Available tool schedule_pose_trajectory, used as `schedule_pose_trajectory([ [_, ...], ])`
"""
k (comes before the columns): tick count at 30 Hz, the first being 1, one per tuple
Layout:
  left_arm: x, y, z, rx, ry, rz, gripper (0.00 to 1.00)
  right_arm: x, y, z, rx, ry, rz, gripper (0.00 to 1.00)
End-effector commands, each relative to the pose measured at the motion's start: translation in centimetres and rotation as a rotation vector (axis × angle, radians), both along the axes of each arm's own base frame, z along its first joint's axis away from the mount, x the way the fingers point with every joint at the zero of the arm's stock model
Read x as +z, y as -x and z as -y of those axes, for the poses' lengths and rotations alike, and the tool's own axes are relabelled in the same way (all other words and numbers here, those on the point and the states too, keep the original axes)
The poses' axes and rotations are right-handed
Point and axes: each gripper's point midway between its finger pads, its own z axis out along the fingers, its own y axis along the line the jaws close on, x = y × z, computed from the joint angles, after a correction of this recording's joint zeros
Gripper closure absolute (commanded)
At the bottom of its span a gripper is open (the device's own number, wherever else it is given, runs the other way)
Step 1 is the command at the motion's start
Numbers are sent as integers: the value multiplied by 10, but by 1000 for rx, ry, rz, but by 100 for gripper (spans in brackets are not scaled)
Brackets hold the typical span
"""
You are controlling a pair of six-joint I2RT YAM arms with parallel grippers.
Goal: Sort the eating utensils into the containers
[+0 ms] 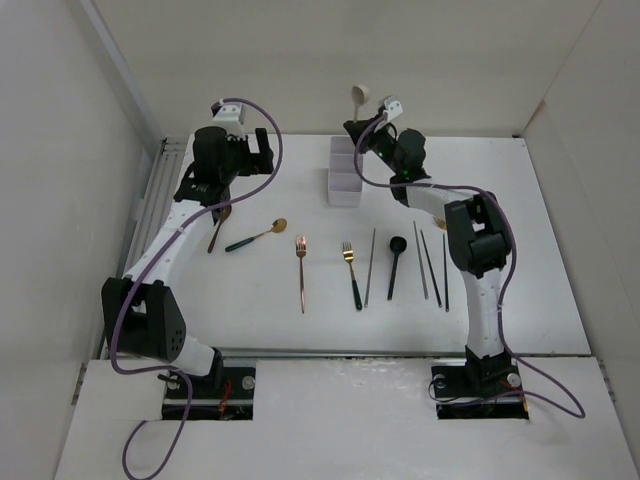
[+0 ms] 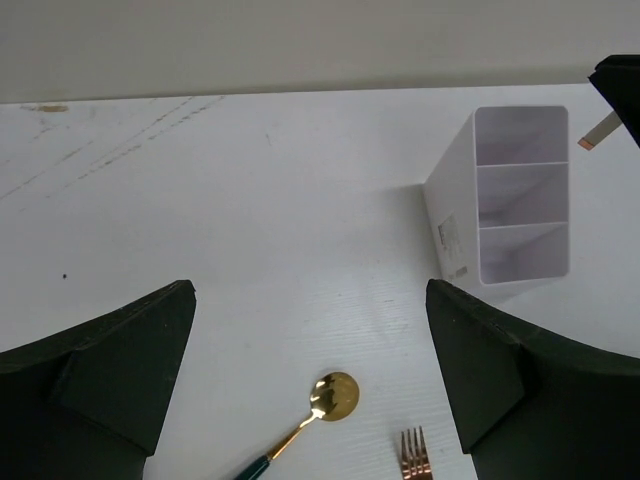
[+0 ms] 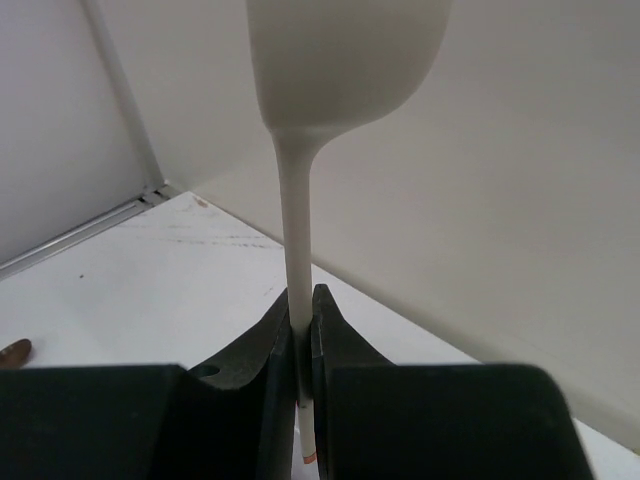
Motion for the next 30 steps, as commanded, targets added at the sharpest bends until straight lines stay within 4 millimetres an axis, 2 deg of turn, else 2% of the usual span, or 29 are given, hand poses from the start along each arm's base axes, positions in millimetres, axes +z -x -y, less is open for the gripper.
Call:
schedule_pose_trajectory([
  [1,11,-3,-14,47,-45,57,0,47,5,-4,45,-64,232,100],
  [2,11,-3,-14,47,-45,57,0,38,-1,-4,35,-55,189,100],
  [3,7,-3,-16,56,-50,48,0,43,-4,-2,17,-64,195,100],
  [5,2,-3,-20,65,-52,39,0,26,-13,1,-15,-66,164,100],
  [7,0,-5,-21,74,-55,39,0,15,-25,12,-72,-70,126,100],
  [8,0,-5,-21,74,-55,39,0,11,-28,11,-72,-67,116,100],
  [12,-6,-7,-25,83,-57,30,0,4,-34,11,-81,-68,112,100],
  [13,-4,-8,-25,83,-55,39,0,-9,-37,11,-90,-59,80,100],
  [14,-4,-8,-24,74,-52,39,0,1,-40,12,-99,-66,90,100],
  [16,-8,-9,-23,76,-45,28,0,-19,-47,9,-100,-44,32,100],
  [20,-6,-10,-23,77,-44,37,0,-27,-49,11,-111,-35,2,100],
  [24,-9,-11,-26,94,-48,37,0,-36,-48,8,-123,-30,-27,84],
  [25,-9,-11,-26,94,-49,37,0,-36,-48,8,-123,-30,-27,74],
  [26,-9,-11,-26,94,-49,37,0,-42,-48,8,-123,-25,-39,71],
  [28,-9,-11,-26,94,-49,37,0,-40,-46,9,-123,-25,-39,61],
  [29,-9,-11,-26,94,-49,37,0,-46,-45,9,-123,-20,-51,60],
  [30,-2,-11,-26,95,-45,55,0,-41,-40,4,-114,-24,-40,58],
])
